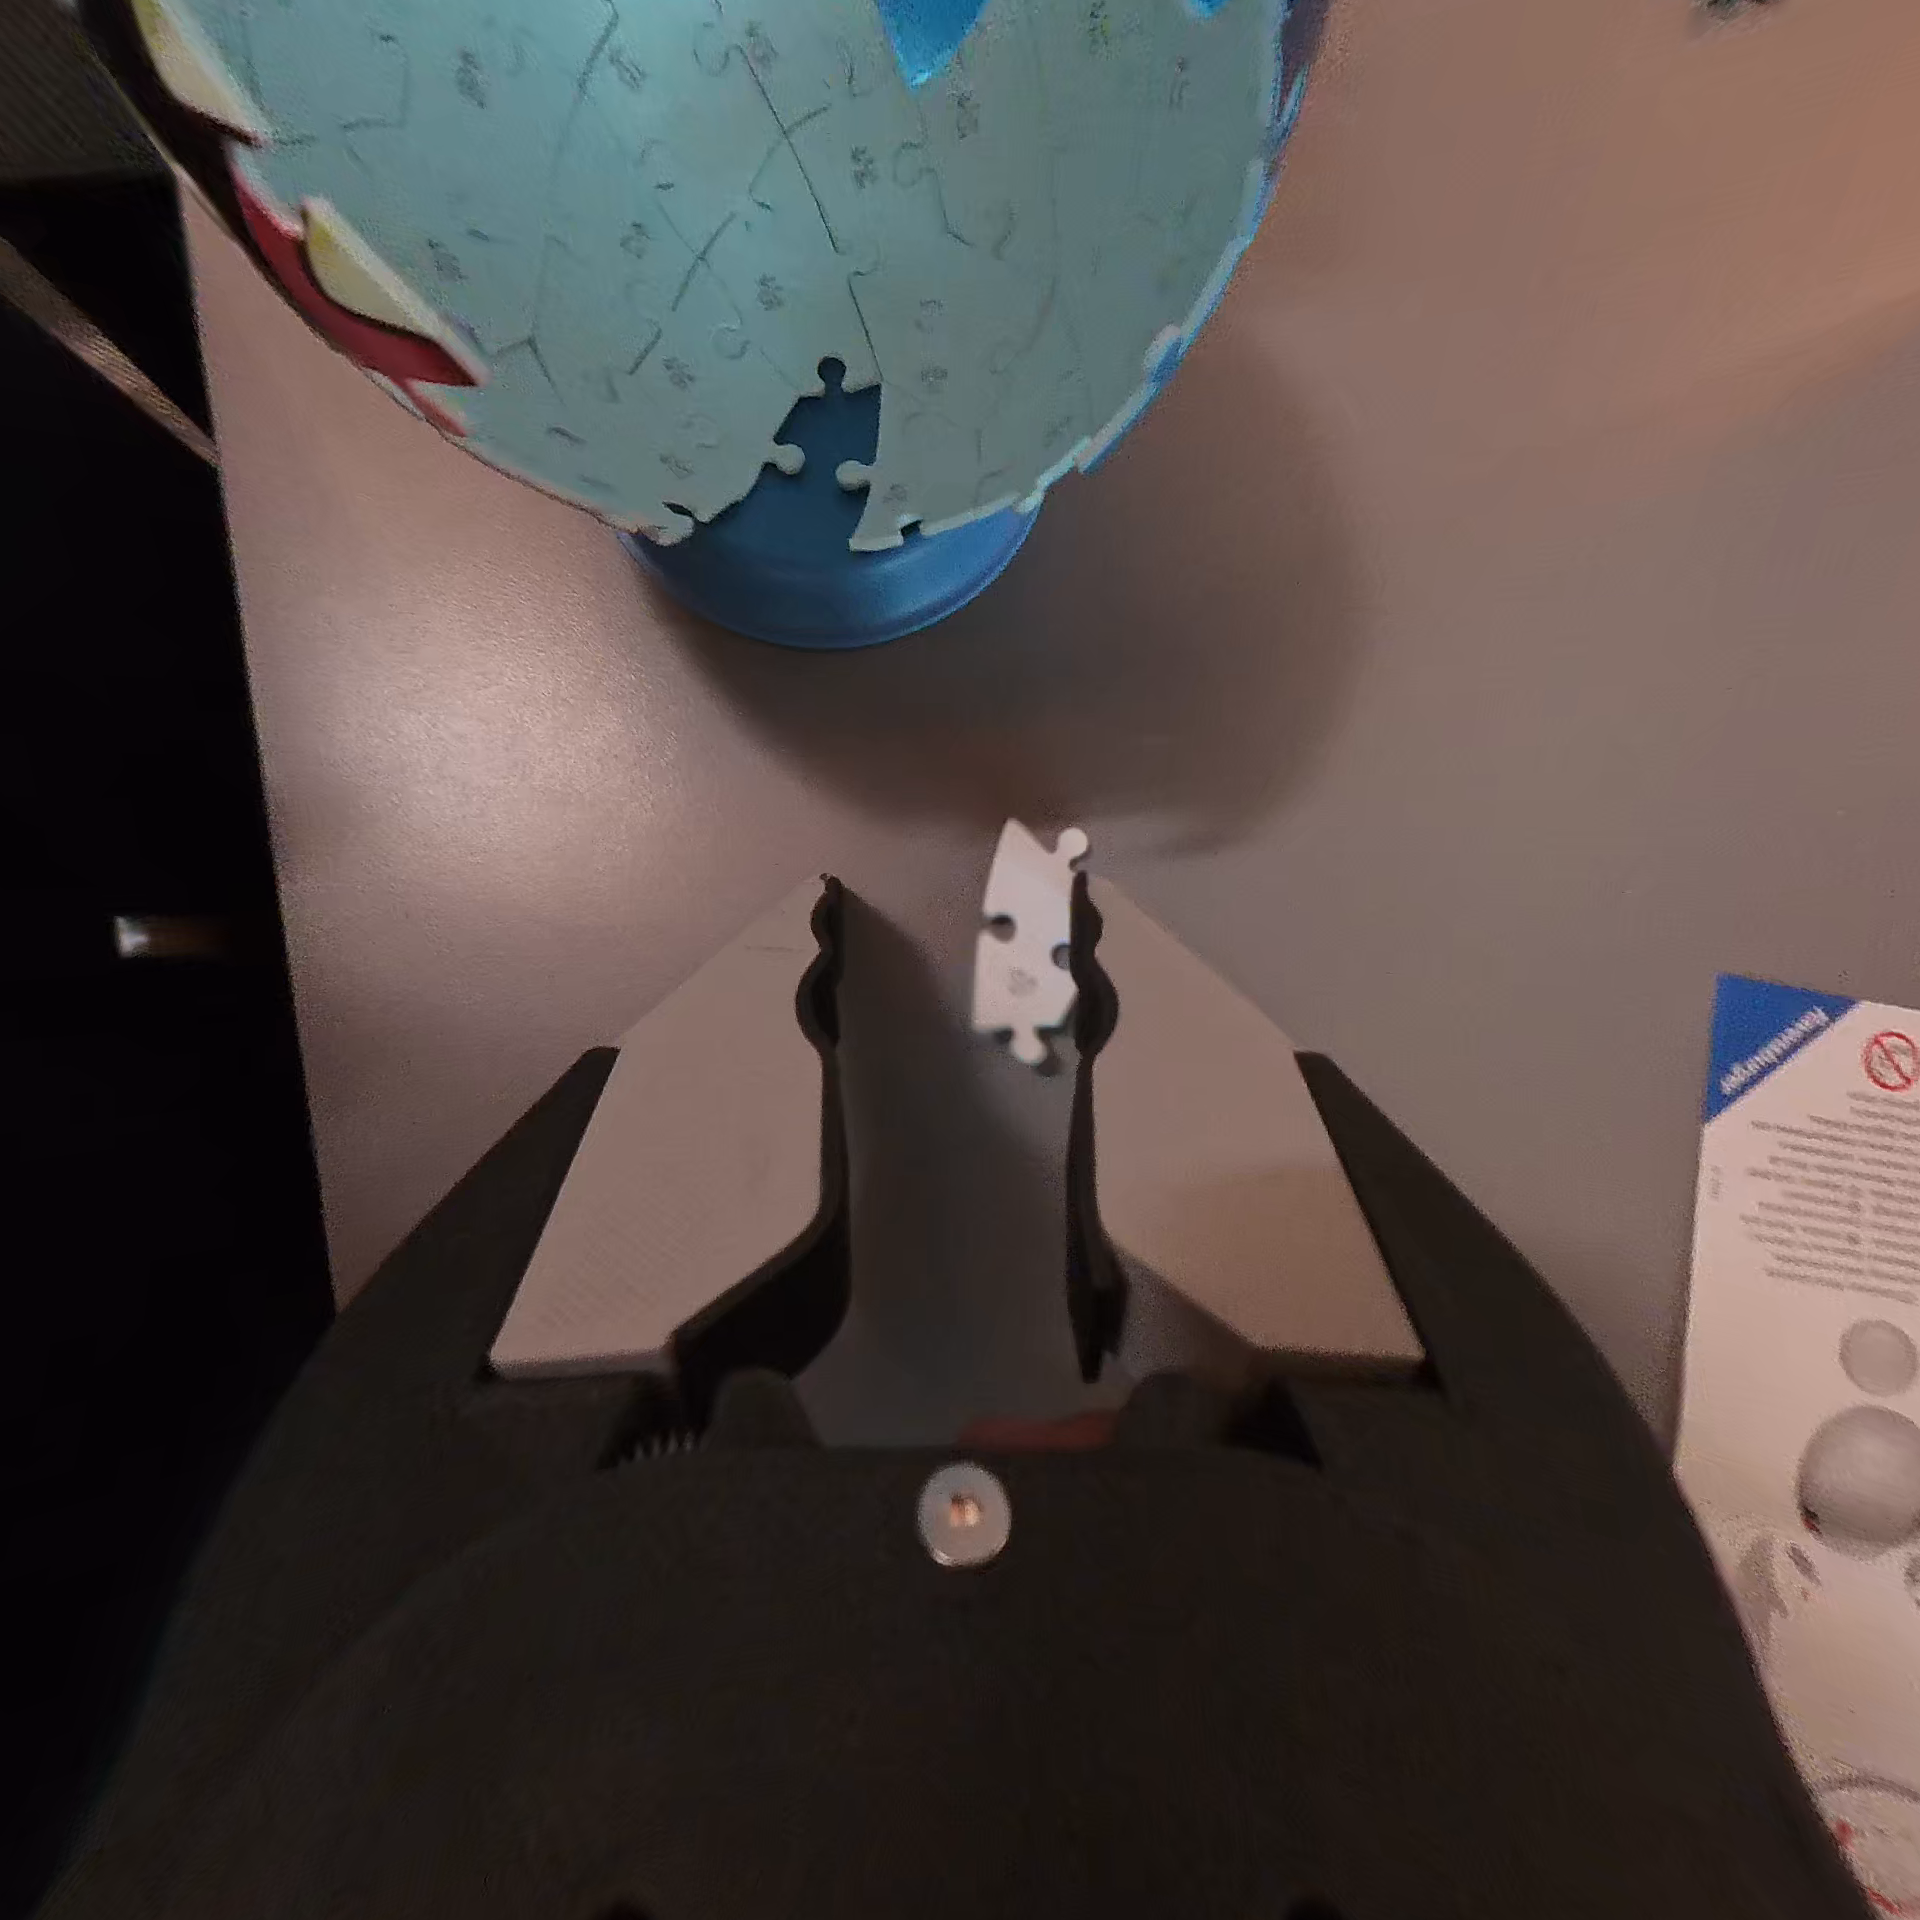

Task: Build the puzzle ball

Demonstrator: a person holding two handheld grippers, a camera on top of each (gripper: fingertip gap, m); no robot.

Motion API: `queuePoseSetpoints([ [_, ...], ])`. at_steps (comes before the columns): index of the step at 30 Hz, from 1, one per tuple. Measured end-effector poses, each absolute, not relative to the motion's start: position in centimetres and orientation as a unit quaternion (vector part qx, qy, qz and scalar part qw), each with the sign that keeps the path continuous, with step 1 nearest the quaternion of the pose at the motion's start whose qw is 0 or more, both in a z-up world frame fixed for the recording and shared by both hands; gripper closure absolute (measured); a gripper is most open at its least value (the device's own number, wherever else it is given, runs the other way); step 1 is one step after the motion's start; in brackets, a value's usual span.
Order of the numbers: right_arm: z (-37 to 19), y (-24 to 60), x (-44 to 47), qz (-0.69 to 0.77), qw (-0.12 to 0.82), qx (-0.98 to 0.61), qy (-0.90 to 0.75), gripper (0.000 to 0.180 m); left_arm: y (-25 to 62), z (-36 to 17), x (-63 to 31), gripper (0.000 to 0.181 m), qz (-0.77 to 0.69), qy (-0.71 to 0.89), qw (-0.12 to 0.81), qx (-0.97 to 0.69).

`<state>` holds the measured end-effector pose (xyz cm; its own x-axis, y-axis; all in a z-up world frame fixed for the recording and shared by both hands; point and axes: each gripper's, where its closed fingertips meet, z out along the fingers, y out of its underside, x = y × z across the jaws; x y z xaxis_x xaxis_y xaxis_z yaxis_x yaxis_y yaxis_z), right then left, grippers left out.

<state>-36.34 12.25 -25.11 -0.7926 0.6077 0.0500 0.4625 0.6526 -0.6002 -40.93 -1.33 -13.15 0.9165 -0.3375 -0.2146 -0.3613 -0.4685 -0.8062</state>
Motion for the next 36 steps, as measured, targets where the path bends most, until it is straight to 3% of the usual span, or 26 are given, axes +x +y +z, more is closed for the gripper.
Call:
queuePoseSetpoints([
  [17,-25.2,13.0,-35.9,0.283,0.13,-0.324,-0.893,0.126,-1.3,-13.4,-40.8,0.075,0.007,0.197,0.486,-0.851],
  [27,-25.2,12.5,-33.9,0.294,0.094,-0.314,-0.898,0.133,-1.4,-13.5,-40.8,0.075,0.006,0.194,0.488,-0.851],
  [36,-23.7,15.0,-35.0,0.299,0.143,-0.402,-0.853,0.139,-1.5,-13.6,-40.7,0.075,0.006,0.191,0.491,-0.85],
])
